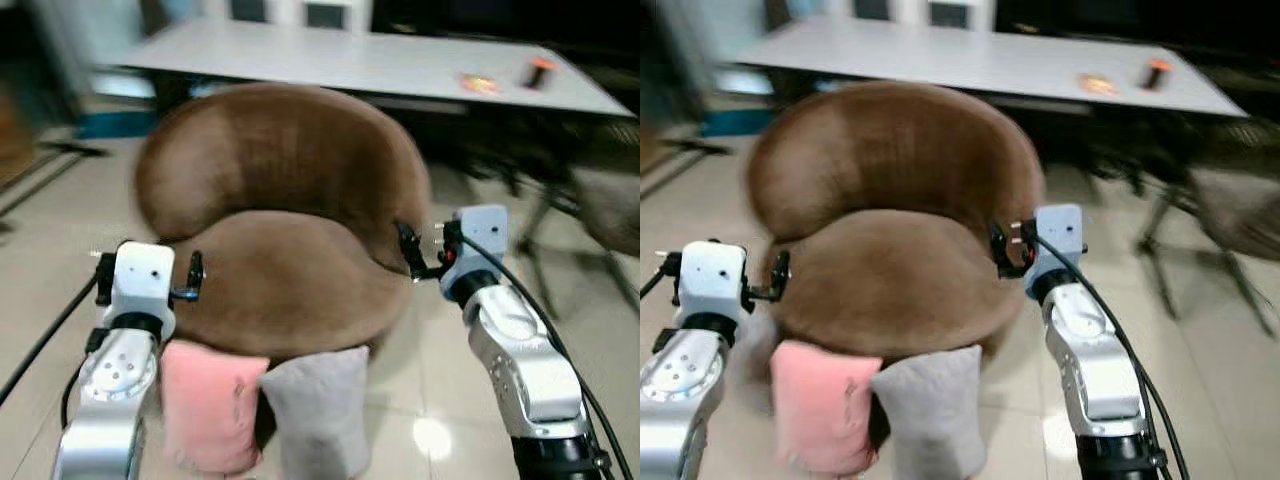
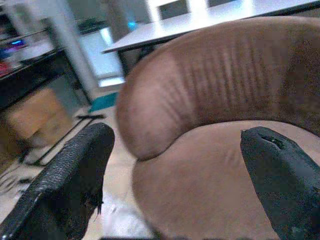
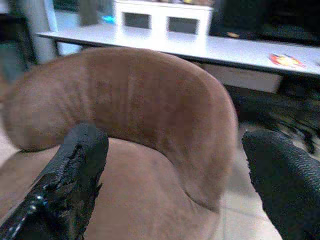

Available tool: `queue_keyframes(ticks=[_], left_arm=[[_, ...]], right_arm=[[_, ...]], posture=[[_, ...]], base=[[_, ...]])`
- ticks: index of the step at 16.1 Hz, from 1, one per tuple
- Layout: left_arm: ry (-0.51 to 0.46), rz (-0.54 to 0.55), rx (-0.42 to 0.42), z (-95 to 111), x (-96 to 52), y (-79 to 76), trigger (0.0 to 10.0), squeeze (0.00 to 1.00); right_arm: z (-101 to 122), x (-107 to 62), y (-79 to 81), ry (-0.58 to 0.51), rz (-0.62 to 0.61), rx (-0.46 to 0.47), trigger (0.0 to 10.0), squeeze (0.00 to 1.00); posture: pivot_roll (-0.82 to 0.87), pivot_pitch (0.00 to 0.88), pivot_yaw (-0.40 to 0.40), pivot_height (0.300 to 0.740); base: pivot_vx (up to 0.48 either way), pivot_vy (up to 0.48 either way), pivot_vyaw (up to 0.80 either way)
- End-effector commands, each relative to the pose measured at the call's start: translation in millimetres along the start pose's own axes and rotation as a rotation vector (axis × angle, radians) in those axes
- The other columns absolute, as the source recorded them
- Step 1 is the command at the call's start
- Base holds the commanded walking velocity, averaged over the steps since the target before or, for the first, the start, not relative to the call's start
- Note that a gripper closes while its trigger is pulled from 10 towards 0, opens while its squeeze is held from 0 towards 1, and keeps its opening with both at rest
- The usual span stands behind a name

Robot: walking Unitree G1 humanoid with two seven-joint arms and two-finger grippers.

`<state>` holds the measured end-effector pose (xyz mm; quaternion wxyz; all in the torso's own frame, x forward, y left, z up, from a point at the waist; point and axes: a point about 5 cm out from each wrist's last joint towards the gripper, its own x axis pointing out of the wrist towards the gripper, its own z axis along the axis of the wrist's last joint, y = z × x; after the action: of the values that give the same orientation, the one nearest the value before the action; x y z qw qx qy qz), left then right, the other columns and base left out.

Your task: Move the pillow to the sofa from floor

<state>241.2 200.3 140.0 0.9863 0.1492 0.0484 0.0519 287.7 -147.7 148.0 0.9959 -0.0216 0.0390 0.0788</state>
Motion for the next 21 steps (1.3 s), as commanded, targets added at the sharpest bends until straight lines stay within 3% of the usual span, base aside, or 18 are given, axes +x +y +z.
queue_keyframes(ticks=[1, 3, 9, 15, 21], left_arm=[[-0.022, -0.018, 0.000, 5.0, 2.9, -5.6, 10.0, 0.00], [-0.030, -0.010, -0.003, 5.4, 3.7, -4.3, 10.0, 0.00], [-0.054, -0.011, -0.050, 7.8, 5.8, -3.2, 10.0, 0.00], [-0.053, -0.006, -0.059, 5.5, 6.1, -1.6, 10.0, 0.00], [-0.057, -0.008, -0.064, 5.7, 7.4, -2.2, 10.0, 0.00]], right_arm=[[-1.9, 0.7, -6.8, 0.010, -0.019, 0.001, 10.0, 0.00], [-0.6, 1.5, -5.8, 0.004, -0.019, -0.007, 10.0, 0.00], [-4.2, -1.3, -9.4, 0.020, -0.043, 0.057, 10.0, 0.00], [-3.8, -3.1, -20.7, 0.024, -0.112, -0.011, 10.0, 0.00], [-2.8, -1.0, -18.7, 0.016, -0.105, 0.000, 10.0, 0.00]], posture=[[-0.10, 0.000, -0.015, 0.740], [-0.11, 0.000, -0.008, 0.740], [-0.11, 0.000, -0.004, 0.740], [-0.12, 0.000, -0.003, 0.740], [-0.12, 0.000, 0.001, 0.740]], base=[[0.000, -0.450, 0.80], [0.000, -0.444, 0.64], [0.000, 0.000, 0.00], [0.329, 0.000, 0.00], [0.342, 0.000, 0.67]])
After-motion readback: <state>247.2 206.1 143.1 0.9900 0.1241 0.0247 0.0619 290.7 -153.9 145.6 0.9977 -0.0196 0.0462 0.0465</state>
